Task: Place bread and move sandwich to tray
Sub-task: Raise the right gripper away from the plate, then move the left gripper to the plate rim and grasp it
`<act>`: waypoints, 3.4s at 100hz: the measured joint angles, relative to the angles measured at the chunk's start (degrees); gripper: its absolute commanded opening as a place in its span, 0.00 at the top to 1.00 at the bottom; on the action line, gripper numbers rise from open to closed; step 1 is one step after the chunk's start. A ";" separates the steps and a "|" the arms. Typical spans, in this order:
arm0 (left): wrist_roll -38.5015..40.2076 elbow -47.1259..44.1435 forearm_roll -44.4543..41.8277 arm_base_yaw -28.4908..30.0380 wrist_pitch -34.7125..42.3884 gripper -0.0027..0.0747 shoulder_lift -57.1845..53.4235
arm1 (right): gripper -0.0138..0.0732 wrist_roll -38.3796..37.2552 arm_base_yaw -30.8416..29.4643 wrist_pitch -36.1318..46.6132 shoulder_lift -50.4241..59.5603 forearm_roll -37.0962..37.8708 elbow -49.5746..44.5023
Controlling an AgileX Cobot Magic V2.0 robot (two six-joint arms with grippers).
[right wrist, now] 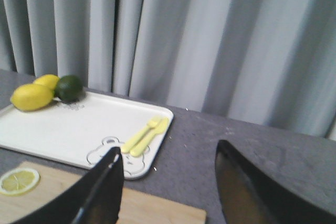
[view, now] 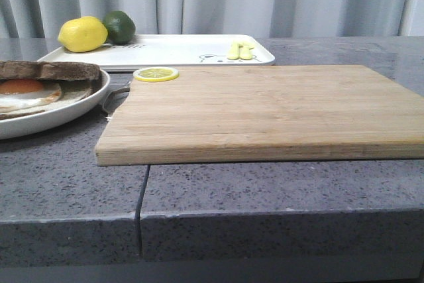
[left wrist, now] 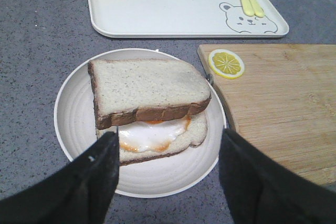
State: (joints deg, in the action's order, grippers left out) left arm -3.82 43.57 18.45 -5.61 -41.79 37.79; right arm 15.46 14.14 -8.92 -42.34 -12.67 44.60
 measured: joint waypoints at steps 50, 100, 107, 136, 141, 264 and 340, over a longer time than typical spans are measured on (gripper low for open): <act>0.00 0.00 0.00 0.00 0.00 0.47 0.00 | 0.37 -16.68 -0.72 -8.50 20.35 24.88 -15.05; 0.00 0.00 0.00 0.00 0.00 0.47 0.00 | 0.37 -17.03 -0.72 -11.09 29.56 25.17 -22.29; 0.00 0.00 0.00 0.00 0.00 0.47 0.00 | 0.37 -17.03 -0.72 -11.09 29.56 25.22 -22.29; 0.00 0.00 0.00 0.00 0.00 0.47 0.00 | 0.38 -17.13 -0.72 -11.09 29.56 25.22 -22.29; 0.00 0.00 0.00 0.00 0.00 0.47 0.00 | 0.38 -17.13 -0.72 -11.09 29.56 25.22 -22.29; 12.47 0.00 -7.33 2.57 4.62 0.47 0.26 | 0.38 -17.13 -0.72 -10.99 29.56 25.22 -22.29; 13.62 0.02 -10.32 12.22 7.12 0.47 23.08 | 0.38 -17.24 -0.72 -10.89 29.56 25.22 -22.29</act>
State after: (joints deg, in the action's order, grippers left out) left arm 9.81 43.59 8.13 6.61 -34.67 60.86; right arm -1.78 13.42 -19.81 -12.78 12.56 22.32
